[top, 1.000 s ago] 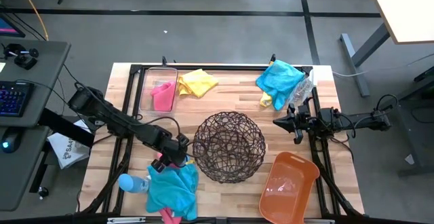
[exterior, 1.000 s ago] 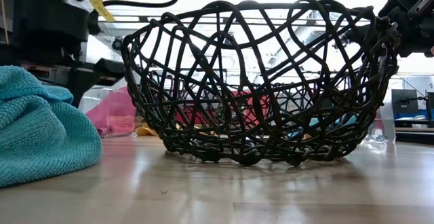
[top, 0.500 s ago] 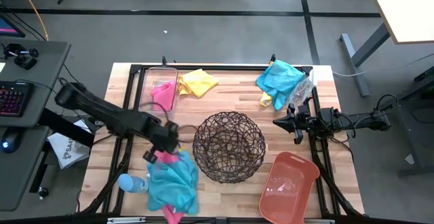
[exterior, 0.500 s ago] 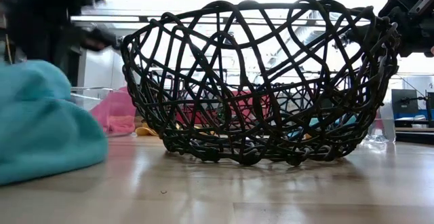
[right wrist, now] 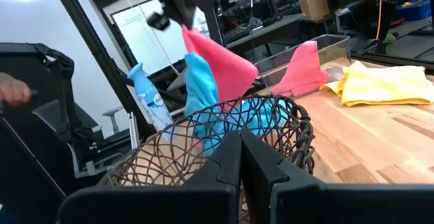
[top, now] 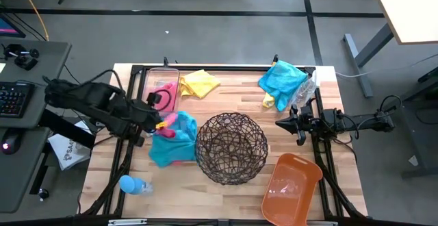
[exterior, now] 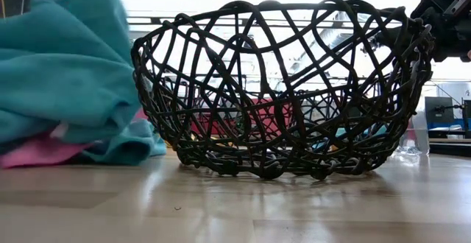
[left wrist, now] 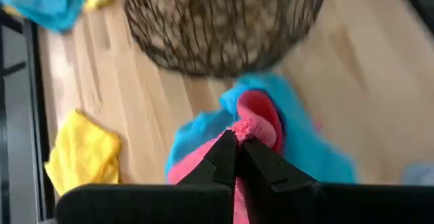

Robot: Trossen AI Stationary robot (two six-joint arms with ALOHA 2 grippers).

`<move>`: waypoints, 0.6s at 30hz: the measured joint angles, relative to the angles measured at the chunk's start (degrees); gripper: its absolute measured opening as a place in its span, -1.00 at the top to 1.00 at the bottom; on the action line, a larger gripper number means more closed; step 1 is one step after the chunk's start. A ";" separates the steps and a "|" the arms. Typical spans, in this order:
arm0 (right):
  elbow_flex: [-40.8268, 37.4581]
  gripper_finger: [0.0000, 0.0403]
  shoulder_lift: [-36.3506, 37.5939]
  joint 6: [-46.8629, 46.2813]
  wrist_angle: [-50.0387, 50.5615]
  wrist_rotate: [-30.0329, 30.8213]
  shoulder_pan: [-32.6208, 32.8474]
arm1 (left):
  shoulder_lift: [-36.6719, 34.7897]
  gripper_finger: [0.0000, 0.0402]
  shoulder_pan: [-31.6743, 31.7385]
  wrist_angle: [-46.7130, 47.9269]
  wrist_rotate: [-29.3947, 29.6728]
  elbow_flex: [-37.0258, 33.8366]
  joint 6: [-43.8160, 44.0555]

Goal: Sort microfiber towel by color & place in baskets
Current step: Put the pink towel into the transparent bin

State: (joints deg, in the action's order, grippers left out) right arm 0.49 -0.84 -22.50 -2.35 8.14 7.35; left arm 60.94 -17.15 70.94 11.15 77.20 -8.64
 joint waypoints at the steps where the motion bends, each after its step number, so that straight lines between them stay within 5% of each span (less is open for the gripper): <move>1: 0.00 1.00 0.00 0.01 -0.01 0.00 0.00 | 0.84 1.00 -0.25 0.32 -0.12 2.21 0.94; 6: 0.00 1.00 0.00 0.01 -0.02 0.21 0.01 | 4.82 1.00 -1.48 2.87 0.03 14.16 2.42; 18: 0.00 1.00 0.00 0.00 0.00 0.20 0.02 | 11.59 1.00 -1.64 5.46 17.15 36.67 -9.97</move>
State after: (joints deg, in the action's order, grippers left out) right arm 0.49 -0.84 -22.50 -2.35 8.34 7.37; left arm 72.54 -18.79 76.40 28.31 113.87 -18.61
